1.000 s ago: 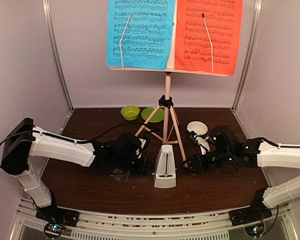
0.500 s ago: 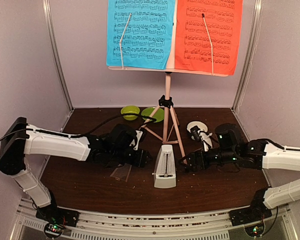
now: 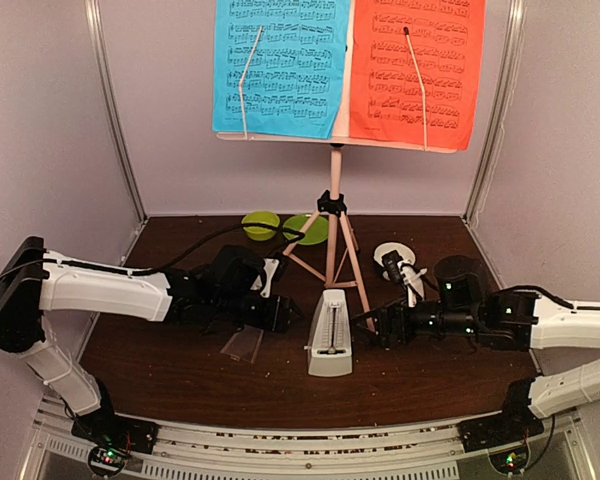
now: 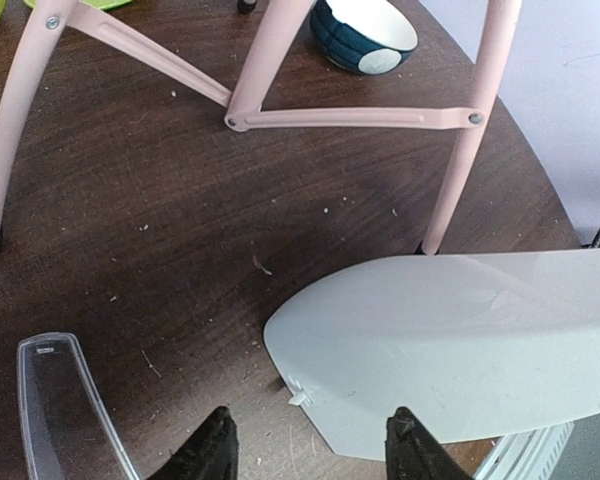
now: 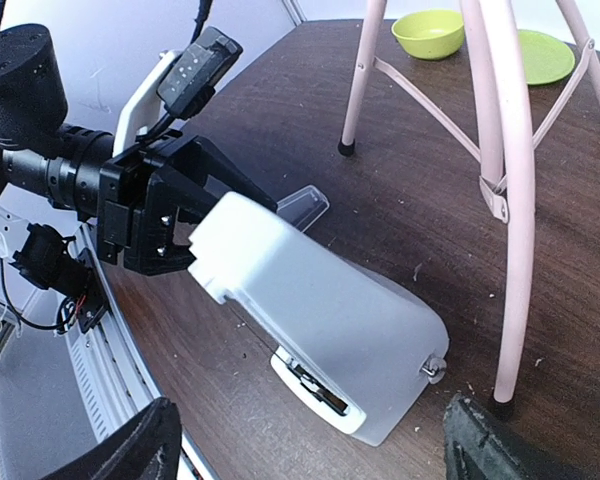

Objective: Set up the instrument practice props

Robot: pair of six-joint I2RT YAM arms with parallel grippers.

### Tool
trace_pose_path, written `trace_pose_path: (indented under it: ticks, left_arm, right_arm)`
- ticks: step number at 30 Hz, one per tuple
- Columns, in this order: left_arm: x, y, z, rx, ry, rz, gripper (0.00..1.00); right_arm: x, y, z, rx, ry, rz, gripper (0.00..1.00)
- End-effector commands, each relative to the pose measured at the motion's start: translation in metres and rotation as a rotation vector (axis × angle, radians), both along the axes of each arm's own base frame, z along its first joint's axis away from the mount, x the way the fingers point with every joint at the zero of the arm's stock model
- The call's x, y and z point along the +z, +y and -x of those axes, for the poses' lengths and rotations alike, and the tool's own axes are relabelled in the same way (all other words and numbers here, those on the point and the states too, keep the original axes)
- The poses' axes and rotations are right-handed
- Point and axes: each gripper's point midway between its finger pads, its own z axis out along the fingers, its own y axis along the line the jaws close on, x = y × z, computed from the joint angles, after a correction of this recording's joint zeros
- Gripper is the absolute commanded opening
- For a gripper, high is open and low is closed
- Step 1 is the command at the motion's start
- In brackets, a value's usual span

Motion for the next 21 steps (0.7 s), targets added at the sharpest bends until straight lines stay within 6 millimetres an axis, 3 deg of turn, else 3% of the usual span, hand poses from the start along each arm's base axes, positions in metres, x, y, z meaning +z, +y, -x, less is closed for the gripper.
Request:
trace_pose_path:
  ticks: [1, 10, 21]
  left_arm:
    - [0.023, -0.01, -0.004, -0.009, -0.025, 0.095, 0.53]
    - [0.031, -0.02, -0.006, -0.016, -0.034, 0.146, 0.48]
    - [0.033, -0.024, -0.004, -0.03, -0.037, 0.134, 0.47]
  right_arm:
    - [0.01, 0.011, -0.005, -0.031, -0.069, -0.015, 0.9]
    - [-0.007, 0.018, -0.007, -0.091, -0.116, -0.015, 0.85]
    - [0.0, 0.036, -0.023, -0.12, -0.18, 0.002, 0.76]
